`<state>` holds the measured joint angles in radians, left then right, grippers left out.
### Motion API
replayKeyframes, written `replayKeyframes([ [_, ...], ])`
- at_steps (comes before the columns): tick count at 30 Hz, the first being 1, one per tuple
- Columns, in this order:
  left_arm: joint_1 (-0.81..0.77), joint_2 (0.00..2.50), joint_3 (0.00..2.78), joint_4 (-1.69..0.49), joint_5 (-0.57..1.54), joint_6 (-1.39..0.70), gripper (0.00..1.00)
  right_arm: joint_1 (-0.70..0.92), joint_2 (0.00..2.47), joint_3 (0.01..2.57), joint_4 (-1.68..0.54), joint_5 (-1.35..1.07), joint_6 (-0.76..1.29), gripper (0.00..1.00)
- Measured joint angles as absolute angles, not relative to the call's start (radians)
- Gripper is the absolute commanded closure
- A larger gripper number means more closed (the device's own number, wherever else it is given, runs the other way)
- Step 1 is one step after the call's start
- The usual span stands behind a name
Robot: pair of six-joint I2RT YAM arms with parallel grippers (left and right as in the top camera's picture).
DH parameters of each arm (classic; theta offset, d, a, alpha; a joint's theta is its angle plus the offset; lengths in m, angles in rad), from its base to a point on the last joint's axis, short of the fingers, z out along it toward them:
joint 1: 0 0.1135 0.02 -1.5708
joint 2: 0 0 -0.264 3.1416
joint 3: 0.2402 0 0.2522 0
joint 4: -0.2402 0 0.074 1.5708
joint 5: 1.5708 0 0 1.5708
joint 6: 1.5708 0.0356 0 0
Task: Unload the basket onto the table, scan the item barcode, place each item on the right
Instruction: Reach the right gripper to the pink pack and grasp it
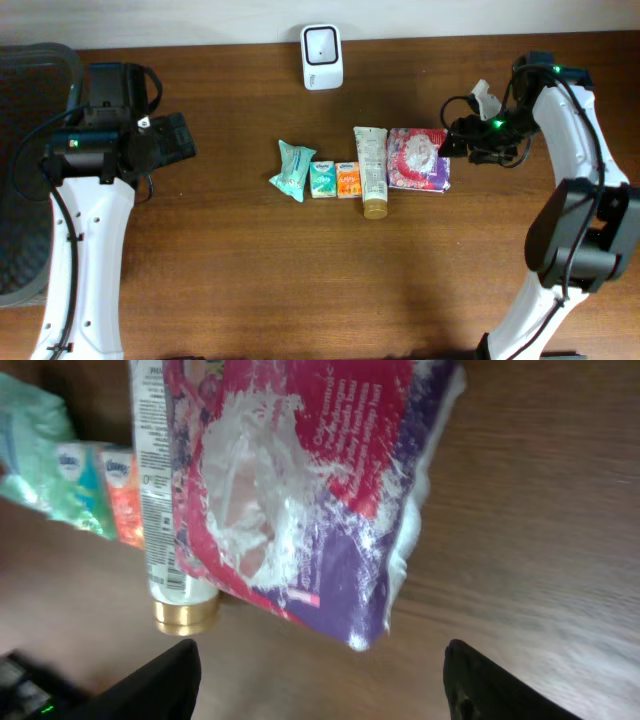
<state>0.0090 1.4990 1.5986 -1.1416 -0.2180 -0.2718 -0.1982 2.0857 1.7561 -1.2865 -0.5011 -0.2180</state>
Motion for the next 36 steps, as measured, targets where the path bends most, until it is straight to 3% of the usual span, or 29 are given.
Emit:
replayKeyframes([
  [4, 0.009, 1.499, 1.599, -1.141, -0.218, -0.272, 0.01, -0.226, 2.138, 1.743, -1.271, -0.594, -0.292, 0.27],
  [7, 0.009, 1.499, 1.599, -1.143, -0.218, -0.272, 0.01, -0.226, 2.144, 1.647, -1.177, -0.609, -0.313, 0.15],
  [9, 0.009, 1.499, 1.599, -1.142, -0.218, -0.272, 0.01, -0.226, 2.148, 1.558, -1.084, -0.616, -0.315, 0.16],
  [10, 0.009, 1.499, 1.599, -1.142, -0.218, -0.272, 0.01, -0.226, 2.146, 1.526, -1.04, -0.63, -0.313, 0.34],
  [11, 0.009, 1.499, 1.599, -1.141, -0.218, -0.272, 0.01, -0.226, 2.145, 1.483, -1.0, -0.673, -0.318, 0.68],
  [12, 0.009, 1.499, 1.599, -1.142, -0.218, -0.272, 0.01, -0.226, 2.144, 1.466, -0.986, -0.689, -0.315, 0.86],
  [13, 0.009, 1.499, 1.599, -1.142, -0.218, -0.272, 0.01, -0.226, 2.144, 1.448, -0.986, -0.719, -0.314, 0.96],
  [16, 0.009, 1.499, 1.599, -1.141, -0.218, -0.272, 0.01, -0.228, 2.144, 1.448, -1.025, -0.751, -0.31, 0.96],
  [19, 0.009, 1.499, 1.599, -1.142, -0.218, -0.272, 0.01, -0.226, 2.147, 1.601, -1.203, -0.711, -0.295, 0.96],
  [22, 0.009, 1.499, 1.599, -1.142, -0.218, -0.272, 0.01, -0.202, 2.085, 1.781, -1.315, -0.46, -0.173, 0.96],
  [28, 0.009, 1.499, 1.599, -1.142, -0.218, -0.272, 0.01, -0.057, 2.03, 1.798, -1.412, 0.193, 0.221, 0.96],
  [32, 0.009, 1.499, 1.599, -1.142, -0.218, -0.272, 0.01, 0.039, 2.022, 1.731, -1.304, 0.445, 0.384, 0.96],
  [33, 0.009, 1.499, 1.599, -1.142, -0.218, -0.272, 0.01, 0.058, 2.02, 1.695, -1.273, 0.459, 0.391, 0.88],
  [36, 0.009, 1.499, 1.599, -1.142, -0.218, -0.272, 0.01, 0.185, 2.019, 1.64, -1.192, 0.393, 0.36, 0.12],
])
